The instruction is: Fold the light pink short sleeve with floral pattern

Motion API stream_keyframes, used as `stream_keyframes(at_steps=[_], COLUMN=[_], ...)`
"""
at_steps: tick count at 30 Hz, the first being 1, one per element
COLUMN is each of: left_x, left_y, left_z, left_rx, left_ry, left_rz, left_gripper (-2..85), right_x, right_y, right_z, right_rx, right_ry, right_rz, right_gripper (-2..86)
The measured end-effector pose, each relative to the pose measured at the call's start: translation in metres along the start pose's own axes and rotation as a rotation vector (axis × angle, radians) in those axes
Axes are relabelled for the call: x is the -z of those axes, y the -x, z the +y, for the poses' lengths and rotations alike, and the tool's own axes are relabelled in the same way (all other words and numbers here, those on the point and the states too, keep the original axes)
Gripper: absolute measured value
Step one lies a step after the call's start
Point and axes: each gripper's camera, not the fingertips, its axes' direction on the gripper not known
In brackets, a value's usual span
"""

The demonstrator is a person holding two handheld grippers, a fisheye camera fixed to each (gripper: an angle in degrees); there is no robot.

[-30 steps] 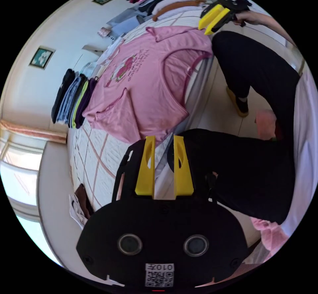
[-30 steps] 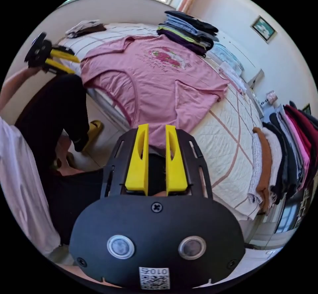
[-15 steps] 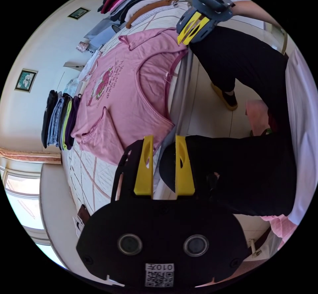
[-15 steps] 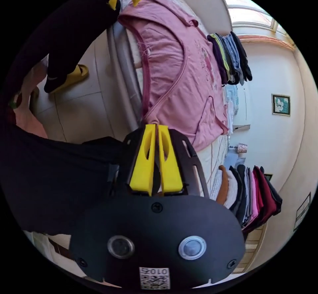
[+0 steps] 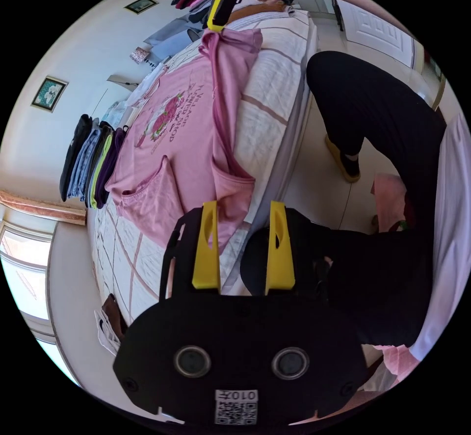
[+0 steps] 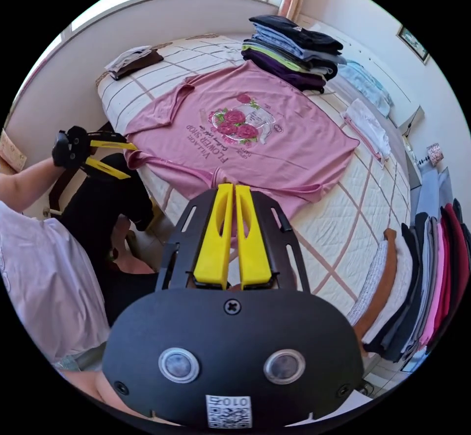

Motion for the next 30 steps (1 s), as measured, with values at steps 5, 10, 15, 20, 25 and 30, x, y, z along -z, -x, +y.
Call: stream_keyframes(at_steps=[5,10,15,20,25,30], left_x=[-0.001,0.006,0.03,0.04,0.037,0.04], left_y=[-0.002,-0.002,0.045,0.091,0.1,0.12], left_z=[0.01,0.019,0.044,0.074,0.075,0.074], left_rx=[0.03,0.017,0.126,0.286,0.285,0.287], left_ry=[0.01,-0.048,-0.144,-0.24,-0.233,-0.23], left_rz=[-0.135,-0.241,-0.012,0.117,0.127,0.164], left_gripper=[7.7,1.8,0.3,-0.1,-0.1,-0.2], right_x=[-0.037,-0.058,-0.012,-0.002,-0.026,-0.044], right_y=[-0.033,-0.047,-0.056,-0.009,0.049,0.071], right_z=[-0.003,0.016,0.07,0.094,0.122,0.158], right_rx=[-0.067,-0.124,-0.22,-0.166,-0.149,-0.156], right_ry=[0.063,0.057,-0.19,-0.203,-0.191,-0.171], right_rz=[-0.105,-0.116,-0.249,-0.192,0.033,0.139], right_gripper=[3.3,4.0,10.2,14.4,13.9,11.2])
